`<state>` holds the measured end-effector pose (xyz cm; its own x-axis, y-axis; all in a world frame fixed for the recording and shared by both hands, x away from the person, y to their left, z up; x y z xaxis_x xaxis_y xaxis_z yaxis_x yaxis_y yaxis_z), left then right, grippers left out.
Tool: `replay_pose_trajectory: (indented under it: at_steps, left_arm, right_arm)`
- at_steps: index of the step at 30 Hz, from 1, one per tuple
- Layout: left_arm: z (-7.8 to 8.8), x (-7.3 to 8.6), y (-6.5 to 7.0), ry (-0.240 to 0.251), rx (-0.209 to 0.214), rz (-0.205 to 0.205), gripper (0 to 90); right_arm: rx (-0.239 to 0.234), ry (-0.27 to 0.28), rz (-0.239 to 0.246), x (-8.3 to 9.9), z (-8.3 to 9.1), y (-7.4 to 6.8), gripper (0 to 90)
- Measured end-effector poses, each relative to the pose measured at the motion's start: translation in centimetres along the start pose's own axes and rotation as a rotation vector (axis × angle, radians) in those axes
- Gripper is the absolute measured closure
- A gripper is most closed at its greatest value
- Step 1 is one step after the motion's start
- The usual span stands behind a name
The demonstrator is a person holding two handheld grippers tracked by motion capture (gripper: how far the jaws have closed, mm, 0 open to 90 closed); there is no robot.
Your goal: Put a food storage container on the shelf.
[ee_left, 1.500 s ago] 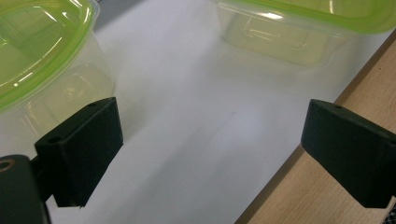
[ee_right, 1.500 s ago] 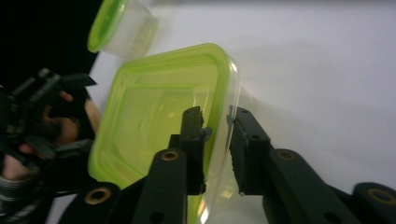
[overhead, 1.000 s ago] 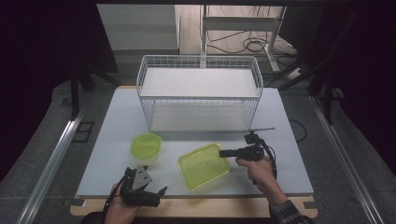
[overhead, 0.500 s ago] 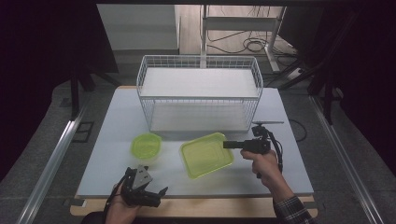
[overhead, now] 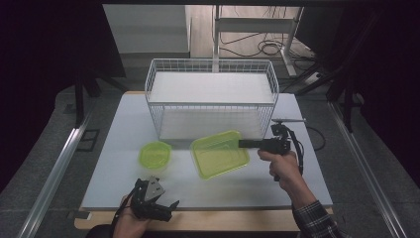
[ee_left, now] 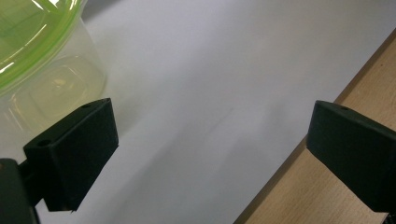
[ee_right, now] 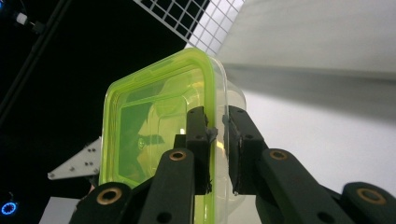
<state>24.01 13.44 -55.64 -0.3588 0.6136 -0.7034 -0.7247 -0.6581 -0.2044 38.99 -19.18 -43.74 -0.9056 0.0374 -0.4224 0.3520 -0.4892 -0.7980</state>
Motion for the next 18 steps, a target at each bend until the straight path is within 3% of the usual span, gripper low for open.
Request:
replay_pose_trajectory:
  at_steps: [18]
  left_arm:
    - [-0.4, -0.2, 0.3, -0.006, 0.008, -0.008, 2.0]
  right_arm:
    - [-0.024, 0.082, 0.018, -3.9, 2.0, -3.4, 79.9]
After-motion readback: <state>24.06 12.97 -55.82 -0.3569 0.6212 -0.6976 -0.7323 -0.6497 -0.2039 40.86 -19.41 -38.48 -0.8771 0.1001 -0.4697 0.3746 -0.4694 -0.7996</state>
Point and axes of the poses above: each handheld gripper's, and its own axes: z roughly backward along the jaws, x roughly out of its underside, y roughly to its right, the point moved 4 cm from there along -z, roughly forward along the jaws, and after that the axes turned 10 degrees about -z, right-handed, at the moved point
